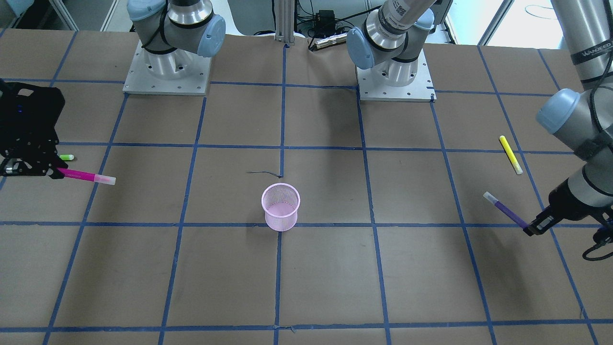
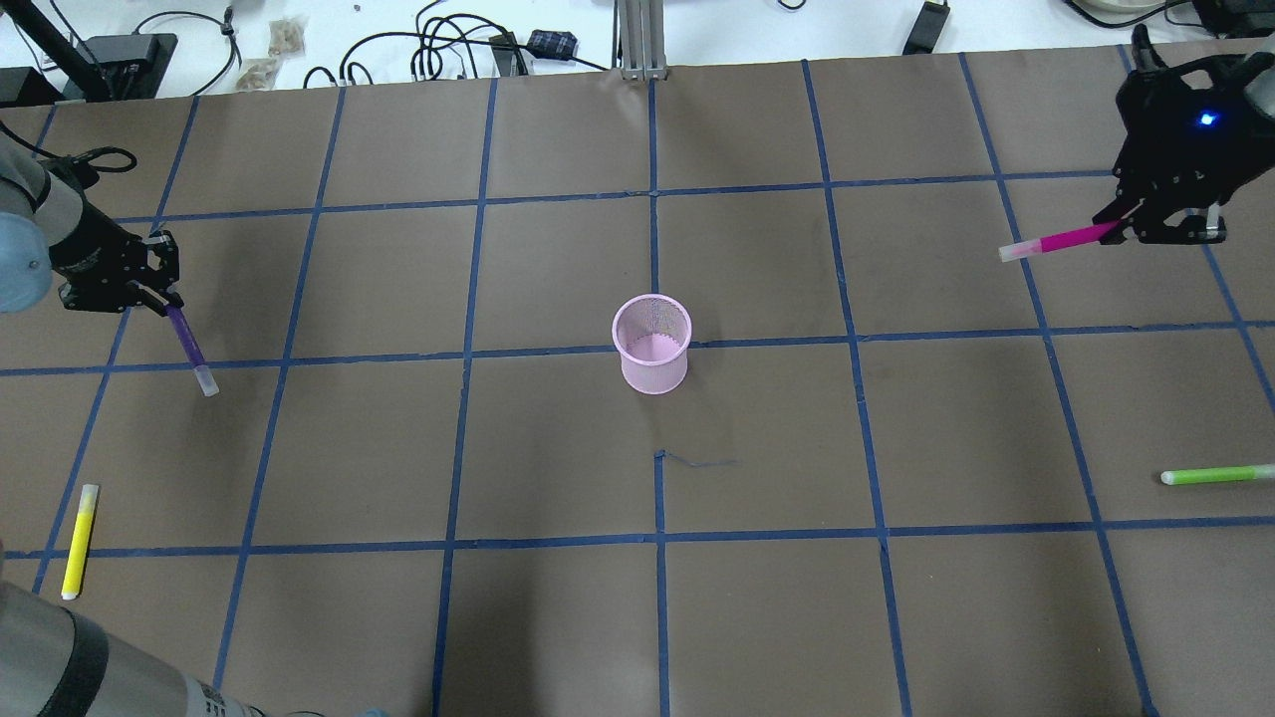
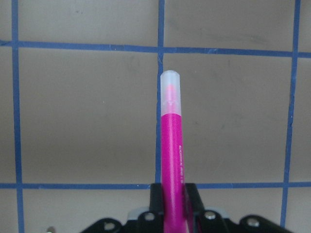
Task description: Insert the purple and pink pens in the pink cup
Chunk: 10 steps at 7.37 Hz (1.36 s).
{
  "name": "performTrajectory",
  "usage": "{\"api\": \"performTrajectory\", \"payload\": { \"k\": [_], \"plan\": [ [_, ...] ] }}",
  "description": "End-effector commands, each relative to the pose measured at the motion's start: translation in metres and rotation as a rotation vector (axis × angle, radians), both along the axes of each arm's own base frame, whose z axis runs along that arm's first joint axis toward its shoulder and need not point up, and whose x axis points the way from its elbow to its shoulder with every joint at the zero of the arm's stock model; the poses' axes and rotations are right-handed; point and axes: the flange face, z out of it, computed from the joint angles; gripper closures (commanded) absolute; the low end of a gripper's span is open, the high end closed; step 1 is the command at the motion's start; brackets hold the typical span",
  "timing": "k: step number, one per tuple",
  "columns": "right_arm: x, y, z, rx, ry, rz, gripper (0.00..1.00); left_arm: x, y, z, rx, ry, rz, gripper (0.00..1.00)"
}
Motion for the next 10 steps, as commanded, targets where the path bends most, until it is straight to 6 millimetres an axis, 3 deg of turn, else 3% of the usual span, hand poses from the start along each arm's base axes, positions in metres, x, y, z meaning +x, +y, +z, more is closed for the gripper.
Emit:
{"api": "performTrajectory", "payload": {
  "k": [1, 3, 5, 6, 8, 10],
  "plan": [
    [0.094, 0.010, 0.015, -0.016, 0.064, -0.069, 1.00, -0.006, 0.000, 0.021, -0.041, -0.019, -0.009, 1.00],
    [0.193, 0.022, 0.034, -0.083, 0.141, -0.107, 1.00, -0.009, 0.003, 0.040, -0.071, -0.041, -0.030, 1.00],
    [0.266, 0.037, 0.026, -0.109, 0.214, -0.148, 1.00, -0.035, -0.006, 0.042, -0.079, -0.046, -0.073, 1.00],
    [0.301, 0.046, 0.016, -0.116, 0.231, -0.164, 1.00, -0.038, -0.016, 0.037, -0.130, -0.073, -0.084, 1.00],
    [0.355, 0.058, -0.019, -0.109, 0.252, -0.151, 1.00, -0.044, -0.017, 0.043, -0.147, -0.082, -0.092, 1.00],
    [0.373, 0.055, -0.047, -0.124, 0.334, -0.116, 1.00, -0.040, -0.010, 0.048, -0.143, -0.092, -0.087, 1.00]
  ]
}}
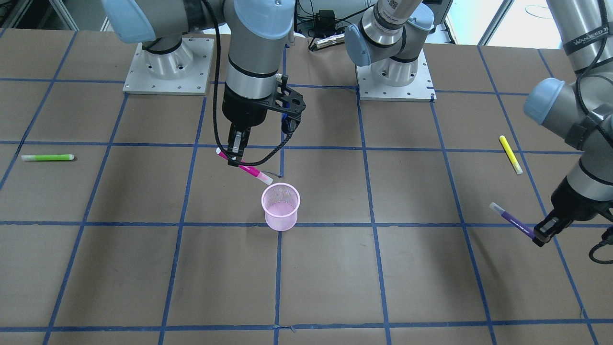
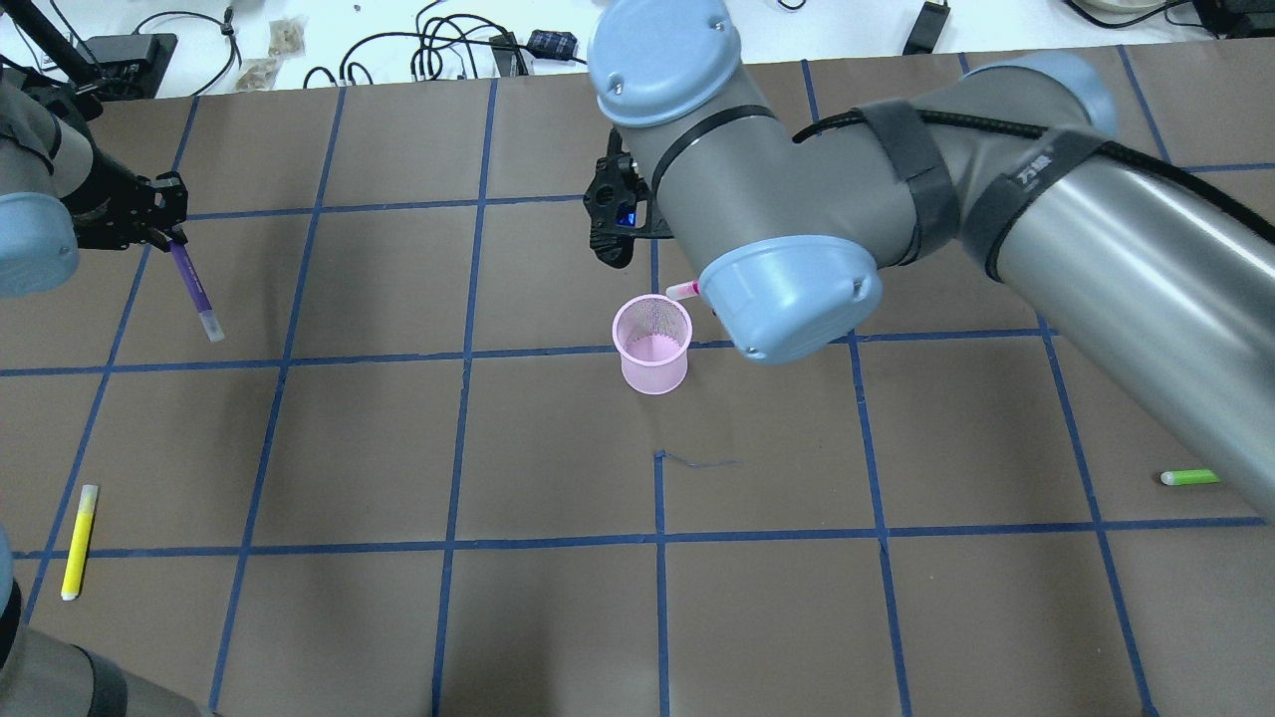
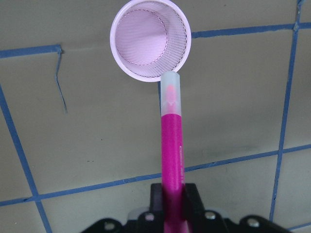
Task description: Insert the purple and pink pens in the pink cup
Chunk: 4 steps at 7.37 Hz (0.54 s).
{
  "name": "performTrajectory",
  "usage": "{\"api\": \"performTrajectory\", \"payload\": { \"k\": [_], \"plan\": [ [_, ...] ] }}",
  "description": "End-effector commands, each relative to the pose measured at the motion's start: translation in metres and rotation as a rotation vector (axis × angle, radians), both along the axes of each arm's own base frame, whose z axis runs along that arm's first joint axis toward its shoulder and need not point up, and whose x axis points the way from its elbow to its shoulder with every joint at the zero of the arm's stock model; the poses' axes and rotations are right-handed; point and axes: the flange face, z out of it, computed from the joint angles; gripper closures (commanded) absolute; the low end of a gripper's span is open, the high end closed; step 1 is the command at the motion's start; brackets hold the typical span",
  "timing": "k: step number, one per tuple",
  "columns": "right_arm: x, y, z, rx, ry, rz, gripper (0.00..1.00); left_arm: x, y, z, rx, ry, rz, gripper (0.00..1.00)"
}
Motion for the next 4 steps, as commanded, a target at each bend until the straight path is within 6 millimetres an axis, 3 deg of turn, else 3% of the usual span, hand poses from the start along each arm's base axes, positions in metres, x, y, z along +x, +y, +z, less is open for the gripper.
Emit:
{"api": "performTrajectory", "payload": {
  "k": [1, 3, 4],
  "plan": [
    [0.023, -0.007, -0.034, -0.010, 0.032, -0.006, 1.00, -0.007, 0.000, -0.007, 0.015, 0.001, 0.007, 1.00],
    [0.040, -0.008, -0.057, -0.017, 0.053, 0.005, 1.00, -0.017, 0.001, 0.019, -0.023, -0.015, 0.002, 1.00],
    [0.044, -0.008, -0.065, -0.008, 0.060, 0.008, 1.00, -0.018, 0.004, 0.018, -0.003, -0.007, -0.001, 1.00]
  ]
}}
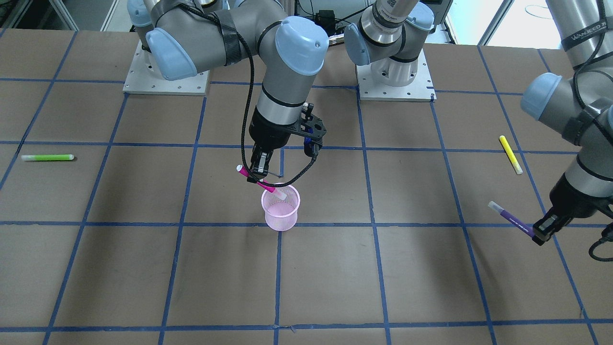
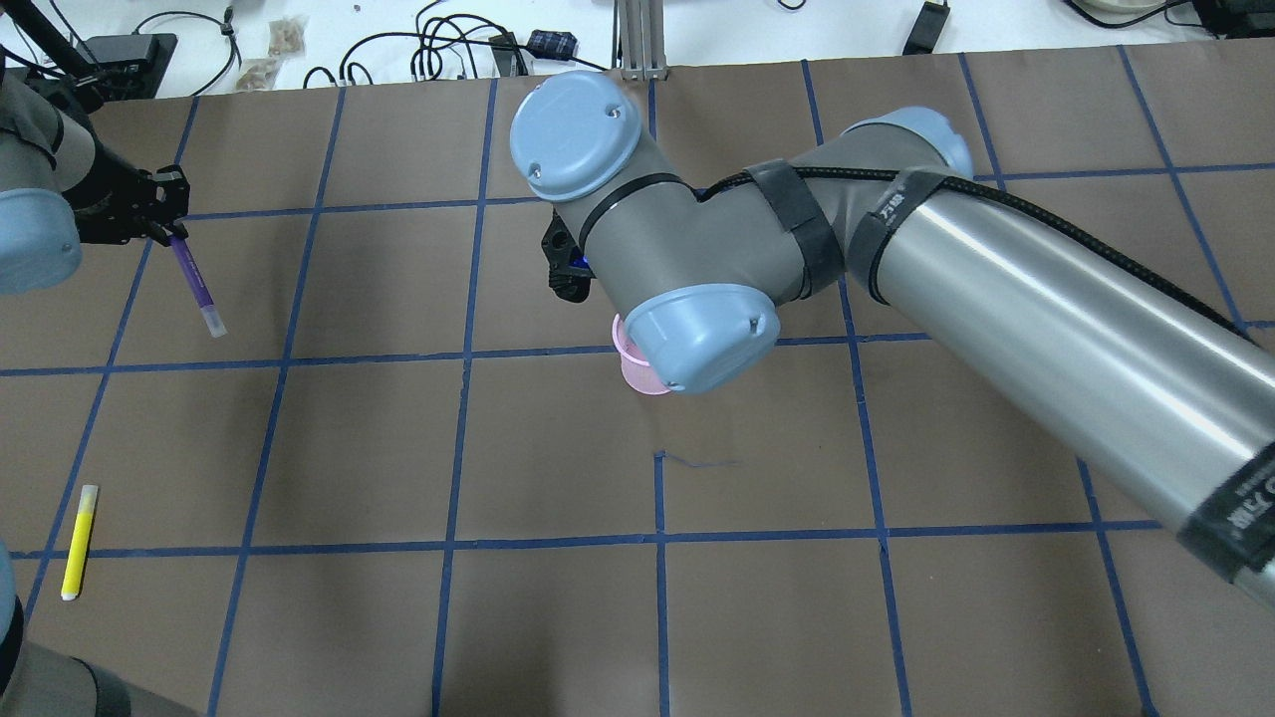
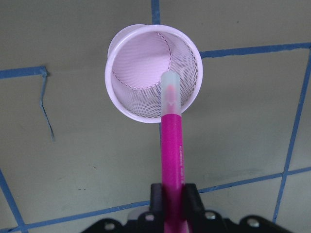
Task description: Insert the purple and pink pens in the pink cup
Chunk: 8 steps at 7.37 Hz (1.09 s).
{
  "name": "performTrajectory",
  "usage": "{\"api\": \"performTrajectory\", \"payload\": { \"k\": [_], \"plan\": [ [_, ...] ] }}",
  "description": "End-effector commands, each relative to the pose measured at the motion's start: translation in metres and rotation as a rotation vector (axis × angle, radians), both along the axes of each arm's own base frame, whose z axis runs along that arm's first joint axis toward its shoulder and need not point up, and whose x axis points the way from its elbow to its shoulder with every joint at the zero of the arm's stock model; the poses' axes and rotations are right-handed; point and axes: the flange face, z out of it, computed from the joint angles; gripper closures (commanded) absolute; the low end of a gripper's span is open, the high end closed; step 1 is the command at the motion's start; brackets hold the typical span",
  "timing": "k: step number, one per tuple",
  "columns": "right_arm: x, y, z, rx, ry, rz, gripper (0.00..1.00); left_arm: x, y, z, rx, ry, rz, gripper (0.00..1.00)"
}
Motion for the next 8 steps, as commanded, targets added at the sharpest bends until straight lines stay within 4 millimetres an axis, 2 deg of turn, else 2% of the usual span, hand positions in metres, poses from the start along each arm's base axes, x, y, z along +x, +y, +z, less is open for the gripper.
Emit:
{"api": "performTrajectory", "payload": {
  "k": [1, 2, 3, 4, 5, 6, 7, 8],
  "plan": [
    [0.006, -0.001, -0.019, 0.012, 0.035, 0.004, 1.00, -0.002, 0.006, 0.002, 0.022, 0.007, -0.005, 1.00],
    [0.008, -0.005, -0.038, 0.045, 0.058, 0.006, 1.00, -0.003, 0.007, 0.000, 0.033, 0.012, -0.006, 1.00],
    [0.011, -0.006, -0.046, 0.052, 0.061, 0.009, 1.00, -0.002, 0.008, 0.000, 0.044, -0.007, -0.002, 1.00],
    [0.012, -0.007, -0.049, 0.057, 0.060, 0.019, 0.94, -0.002, 0.008, -0.006, 0.057, -0.010, -0.005, 1.00],
    [0.013, -0.009, -0.056, 0.071, 0.066, 0.027, 0.33, -0.004, 0.007, -0.009, 0.062, -0.006, -0.007, 1.00],
    [0.013, -0.011, -0.050, 0.061, 0.060, 0.025, 0.20, -0.002, 0.003, -0.020, 0.073, 0.007, 0.002, 1.00],
    [0.014, -0.014, -0.037, 0.046, 0.045, 0.020, 0.16, -0.013, -0.001, -0.004, 0.045, -0.007, 0.008, 1.00],
    [0.000, -0.018, 0.005, -0.008, 0.014, 0.001, 0.17, -0.034, -0.003, 0.013, 0.017, -0.017, -0.016, 1.00]
  ]
}}
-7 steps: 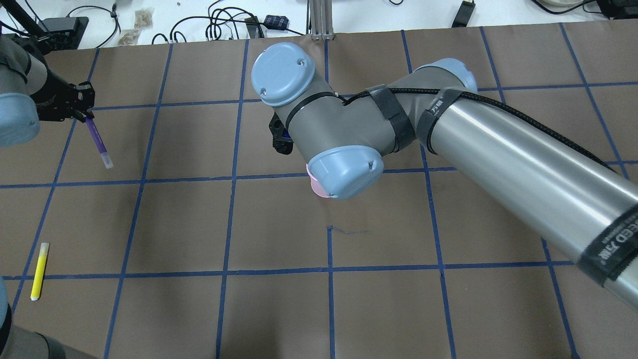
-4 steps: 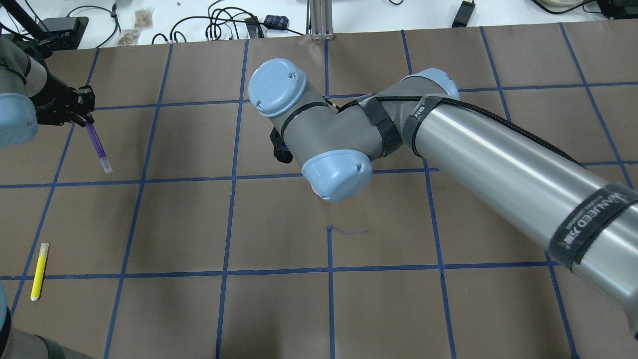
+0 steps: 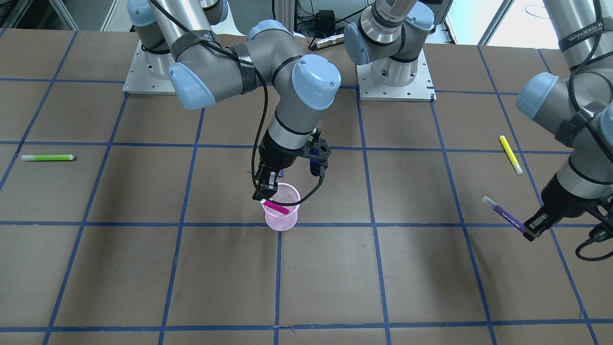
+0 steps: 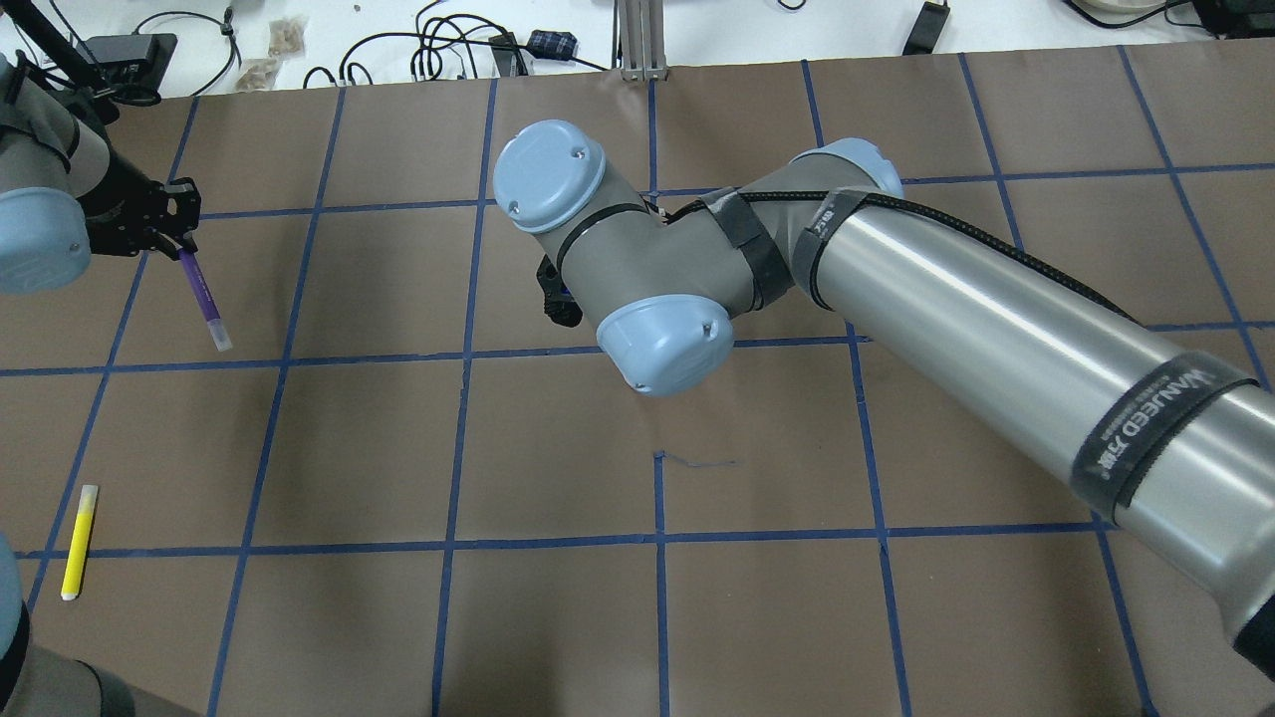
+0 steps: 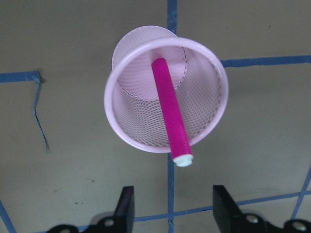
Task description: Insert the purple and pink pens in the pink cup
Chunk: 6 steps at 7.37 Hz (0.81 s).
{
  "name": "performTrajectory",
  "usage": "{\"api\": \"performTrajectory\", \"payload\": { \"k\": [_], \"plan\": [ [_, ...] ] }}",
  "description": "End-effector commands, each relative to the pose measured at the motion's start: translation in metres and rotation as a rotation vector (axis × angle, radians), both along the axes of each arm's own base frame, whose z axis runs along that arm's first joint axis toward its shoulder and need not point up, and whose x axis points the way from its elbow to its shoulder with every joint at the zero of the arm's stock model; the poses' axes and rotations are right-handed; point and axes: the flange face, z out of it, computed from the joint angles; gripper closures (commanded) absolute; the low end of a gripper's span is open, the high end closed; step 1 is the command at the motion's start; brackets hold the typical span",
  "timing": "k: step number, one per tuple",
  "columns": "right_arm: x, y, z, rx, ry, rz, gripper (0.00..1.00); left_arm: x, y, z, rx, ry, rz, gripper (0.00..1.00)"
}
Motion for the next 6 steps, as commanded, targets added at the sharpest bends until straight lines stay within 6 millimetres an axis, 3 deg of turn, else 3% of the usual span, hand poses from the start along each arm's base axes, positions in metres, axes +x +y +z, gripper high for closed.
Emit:
{"api": "performTrajectory", "payload": {
  "k": [1, 3, 4, 5, 6],
  "plan": [
    [-0.033, -0.003, 0.072, -0.081, -0.047, -0.045, 0.18, -0.035, -0.005, 0.021, -0.045, -0.012, -0.018, 1.00],
    [-0.101, -0.011, 0.123, -0.089, -0.098, -0.149, 0.17, -0.077, -0.011, 0.045, -0.153, 0.001, 0.034, 1.00],
    [-0.143, -0.013, 0.144, -0.074, -0.127, -0.222, 0.15, -0.117, -0.016, 0.056, -0.230, -0.013, -0.025, 1.00],
    [-0.177, -0.007, 0.169, -0.080, -0.210, -0.301, 0.06, -0.169, -0.017, 0.068, -0.303, 0.009, -0.037, 1.00],
    [-0.203, -0.001, 0.180, -0.075, -0.274, -0.359, 0.01, -0.222, -0.011, 0.074, -0.355, 0.046, -0.023, 1.00]
  ]
}}
